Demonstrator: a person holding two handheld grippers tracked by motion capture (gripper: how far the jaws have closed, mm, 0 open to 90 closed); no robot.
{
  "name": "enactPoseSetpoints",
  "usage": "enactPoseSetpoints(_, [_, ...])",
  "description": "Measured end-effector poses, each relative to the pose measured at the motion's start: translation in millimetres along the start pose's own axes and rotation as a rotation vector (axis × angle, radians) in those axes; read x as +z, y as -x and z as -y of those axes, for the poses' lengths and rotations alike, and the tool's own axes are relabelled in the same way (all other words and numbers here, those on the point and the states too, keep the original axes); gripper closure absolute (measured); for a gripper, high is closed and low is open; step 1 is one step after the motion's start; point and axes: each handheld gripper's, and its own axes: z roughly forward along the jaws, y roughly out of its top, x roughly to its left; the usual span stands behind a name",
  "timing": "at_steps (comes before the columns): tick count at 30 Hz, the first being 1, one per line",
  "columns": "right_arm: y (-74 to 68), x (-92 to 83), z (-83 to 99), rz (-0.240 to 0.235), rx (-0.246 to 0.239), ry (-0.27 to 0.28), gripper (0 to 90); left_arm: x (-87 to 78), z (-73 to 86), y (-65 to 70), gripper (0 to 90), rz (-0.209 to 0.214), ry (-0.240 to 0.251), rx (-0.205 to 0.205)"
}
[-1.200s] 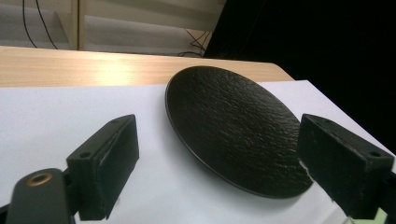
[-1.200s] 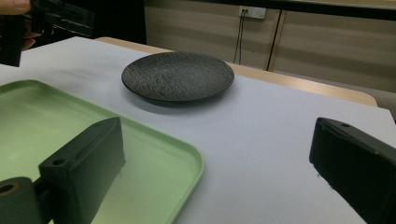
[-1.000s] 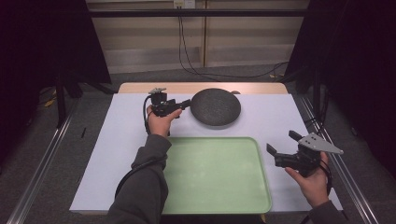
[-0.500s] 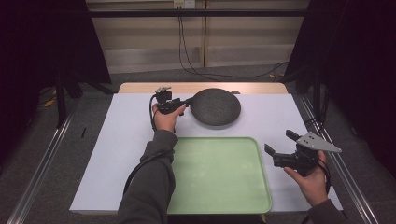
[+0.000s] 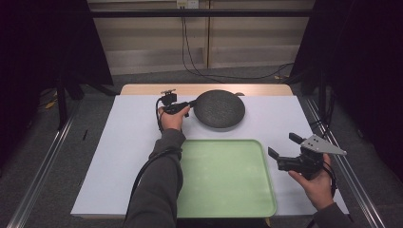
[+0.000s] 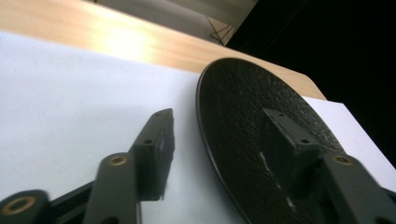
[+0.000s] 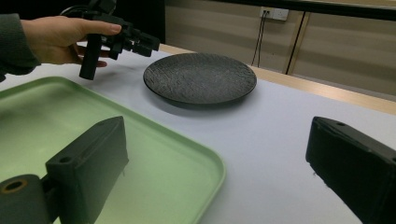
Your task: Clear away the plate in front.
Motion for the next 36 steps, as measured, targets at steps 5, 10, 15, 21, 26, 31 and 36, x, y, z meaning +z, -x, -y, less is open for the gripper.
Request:
enactPoseSetpoints(5, [0.6, -2.7, -0.3, 0.003, 0.003, 0.004, 5.0, 8.0, 5.5, -1.7, 54.0, 0.009, -0.016, -0.049])
enactPoseSetpoints(10, [1.5, -3.7, -0.5, 0.008, 0.008, 0.012, 4.9, 15.4, 11.4, 0.6, 54.2, 0.022, -0.022, -0.095])
enactPoseSetpoints(15, [1.7, -4.0, -0.7, 0.008, 0.014, 0.015, 4.9, 26.6, 17.5, 5.8, 55.6, 0.047, -0.029, -0.128])
enactPoseSetpoints(21, [0.4, -2.8, -0.6, -0.002, 0.002, 0.005, 5.1, 32.4, 23.6, 7.1, 67.7, 0.031, 0.018, -0.256])
enactPoseSetpoints(26, [0.7, -4.2, -1.7, 0.0, 0.007, 0.014, 5.1, 33.2, 23.8, 8.0, 73.8, -0.001, 0.019, -0.249])
enactPoseSetpoints(31, [3.4, -3.8, -1.3, -0.004, 0.017, 0.012, 5.0, 27.2, 22.2, 11.7, 77.9, 0.033, 0.017, -0.285])
enactPoseSetpoints(36, [2.5, -3.9, -2.0, 0.003, 0.017, 0.02, 5.1, 19.2, 8.7, 25.8, 84.2, 0.068, 0.028, -0.254])
